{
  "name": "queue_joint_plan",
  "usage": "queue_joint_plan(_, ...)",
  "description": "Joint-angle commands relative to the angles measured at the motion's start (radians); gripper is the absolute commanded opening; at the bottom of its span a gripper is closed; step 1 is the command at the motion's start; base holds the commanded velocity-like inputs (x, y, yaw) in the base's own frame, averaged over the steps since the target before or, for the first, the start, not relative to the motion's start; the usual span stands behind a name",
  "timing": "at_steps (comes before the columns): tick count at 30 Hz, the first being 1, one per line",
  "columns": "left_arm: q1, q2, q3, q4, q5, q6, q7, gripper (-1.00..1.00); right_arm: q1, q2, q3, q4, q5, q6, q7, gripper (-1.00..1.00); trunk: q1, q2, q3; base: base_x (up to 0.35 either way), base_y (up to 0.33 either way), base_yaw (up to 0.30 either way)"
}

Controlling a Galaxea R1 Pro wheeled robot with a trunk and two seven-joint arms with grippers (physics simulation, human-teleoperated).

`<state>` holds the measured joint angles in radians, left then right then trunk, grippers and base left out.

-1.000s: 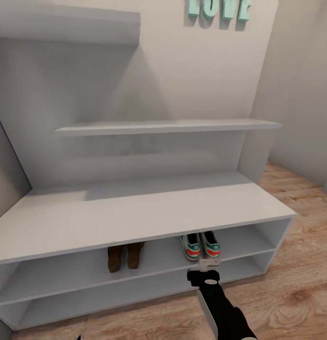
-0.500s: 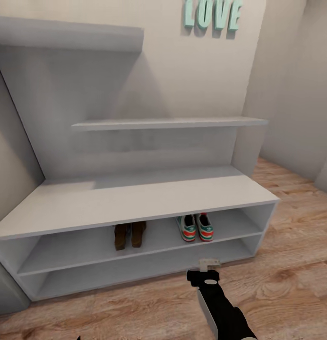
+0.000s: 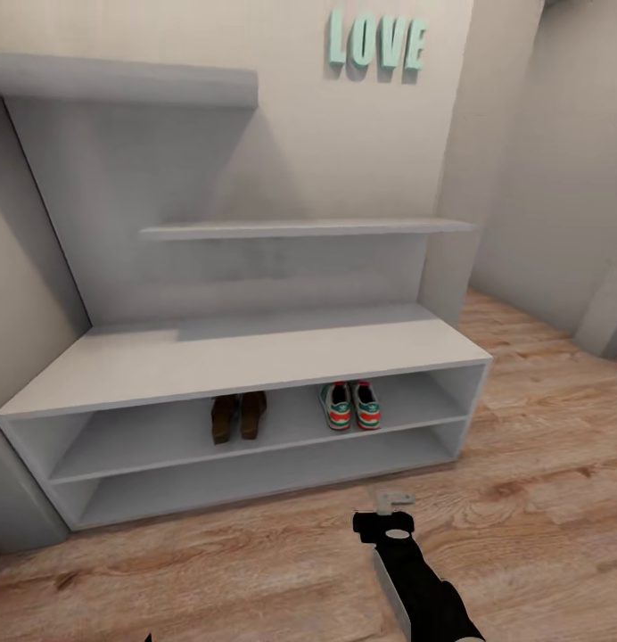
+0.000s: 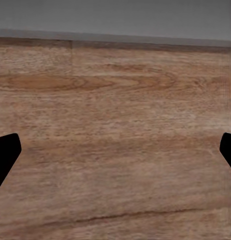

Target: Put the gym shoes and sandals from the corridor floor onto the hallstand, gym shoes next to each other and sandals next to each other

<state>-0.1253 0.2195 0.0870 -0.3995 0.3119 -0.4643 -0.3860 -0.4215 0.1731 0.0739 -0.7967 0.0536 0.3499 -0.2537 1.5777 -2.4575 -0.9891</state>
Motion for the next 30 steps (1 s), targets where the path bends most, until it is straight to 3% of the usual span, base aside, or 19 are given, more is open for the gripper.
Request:
queue_joint_plan(1,0.0,0.0,0.004,0.001,0.009,0.001,-0.01,1.0,0.001,-0.002,0.003,0.004,0.006,0.005,-0.003,1.0,-0.001,0.0,-0.001,-0.232,-0.137,0.0)
queue_joint_plan(8,0.0,0.0,0.006,0.0,0.009,0.0,-0.01,1.0,0.001,-0.024,0.003,0.105,0.005,-0.037,-0.002,1.0,-0.001,0.0,-0.001,-0.099,-0.049,0.0)
queue_joint_plan(13,0.0,-0.001,0.006,-0.002,0.009,0.0,-0.01,1.0,0.002,-0.063,0.003,0.222,0.006,-0.18,0.003,1.0,-0.001,0.0,-0.001,-0.011,-0.005,0.0)
queue_joint_plan(22,0.0,-0.002,0.007,-0.002,0.009,0.0,-0.008,1.0,0.001,-0.119,0.004,0.39,0.007,-0.346,0.005,1.0,-0.001,0.0,-0.001,-0.002,-0.001,0.0)
queue_joint_plan(30,0.0,0.0,0.009,0.0,0.009,0.0,-0.005,1.0,0.002,-0.185,0.006,0.614,0.007,-0.593,0.005,1.0,-0.005,0.007,0.002,0.0,0.0,0.0)
